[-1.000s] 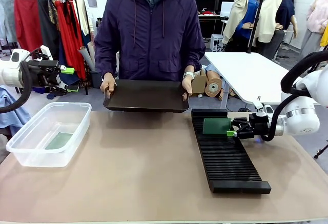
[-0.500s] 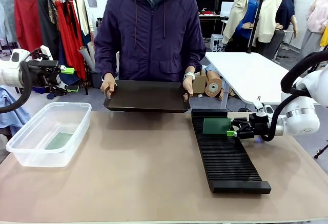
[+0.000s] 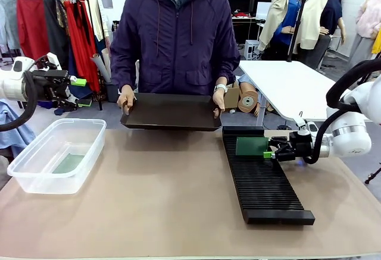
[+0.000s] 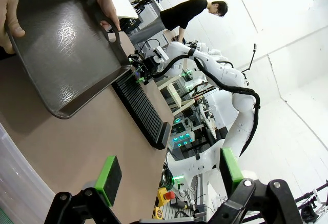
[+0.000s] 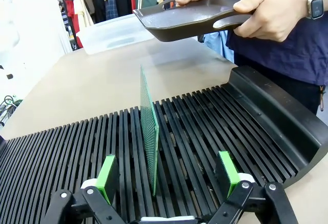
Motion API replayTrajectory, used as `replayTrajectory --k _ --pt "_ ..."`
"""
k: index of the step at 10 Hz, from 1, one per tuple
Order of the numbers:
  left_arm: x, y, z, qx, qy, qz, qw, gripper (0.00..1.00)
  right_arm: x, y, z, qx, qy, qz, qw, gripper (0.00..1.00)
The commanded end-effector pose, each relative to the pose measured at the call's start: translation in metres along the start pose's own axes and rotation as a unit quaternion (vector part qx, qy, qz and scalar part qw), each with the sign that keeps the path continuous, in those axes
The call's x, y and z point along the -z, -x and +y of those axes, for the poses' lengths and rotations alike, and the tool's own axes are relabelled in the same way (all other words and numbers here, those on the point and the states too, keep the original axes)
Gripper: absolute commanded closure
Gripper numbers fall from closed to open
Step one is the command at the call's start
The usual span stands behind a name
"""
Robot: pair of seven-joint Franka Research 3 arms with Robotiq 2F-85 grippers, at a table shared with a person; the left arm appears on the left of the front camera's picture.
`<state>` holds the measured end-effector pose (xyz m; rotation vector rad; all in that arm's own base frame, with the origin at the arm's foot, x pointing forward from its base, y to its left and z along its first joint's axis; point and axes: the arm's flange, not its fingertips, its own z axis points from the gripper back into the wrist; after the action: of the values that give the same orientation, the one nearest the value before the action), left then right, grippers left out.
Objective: Sort PCBs into racks and boxes based on the side picked up.
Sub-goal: If the short side of the Blank PCB is picked up, insert it into the PCB Rack ; if the long side is picked up, place it in the Organizing box.
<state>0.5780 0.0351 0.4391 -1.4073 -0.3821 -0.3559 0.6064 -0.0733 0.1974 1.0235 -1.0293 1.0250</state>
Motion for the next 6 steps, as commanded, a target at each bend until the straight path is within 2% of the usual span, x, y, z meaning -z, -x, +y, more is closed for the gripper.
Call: replayTrajectory --k 1,3,6 --pt "-0.001 0.001 -0.002 0.001 -0.002 -0.002 1.0 0.0 0.001 -0.001 0.0 0.0 0.001 0.001 1.0 0.0" --pt "-0.001 0.001 -0.002 0.001 -0.002 -0.002 1.0 0.0 0.0 0.0 0.0 0.0 0.0 0.0 1.0 0.0" --pt "-0.001 0.001 -0.002 0.001 -0.002 -0.002 1.0 0.0 0.009 -0.043 -0.008 0.005 0.0 -0.03 1.0 0.0"
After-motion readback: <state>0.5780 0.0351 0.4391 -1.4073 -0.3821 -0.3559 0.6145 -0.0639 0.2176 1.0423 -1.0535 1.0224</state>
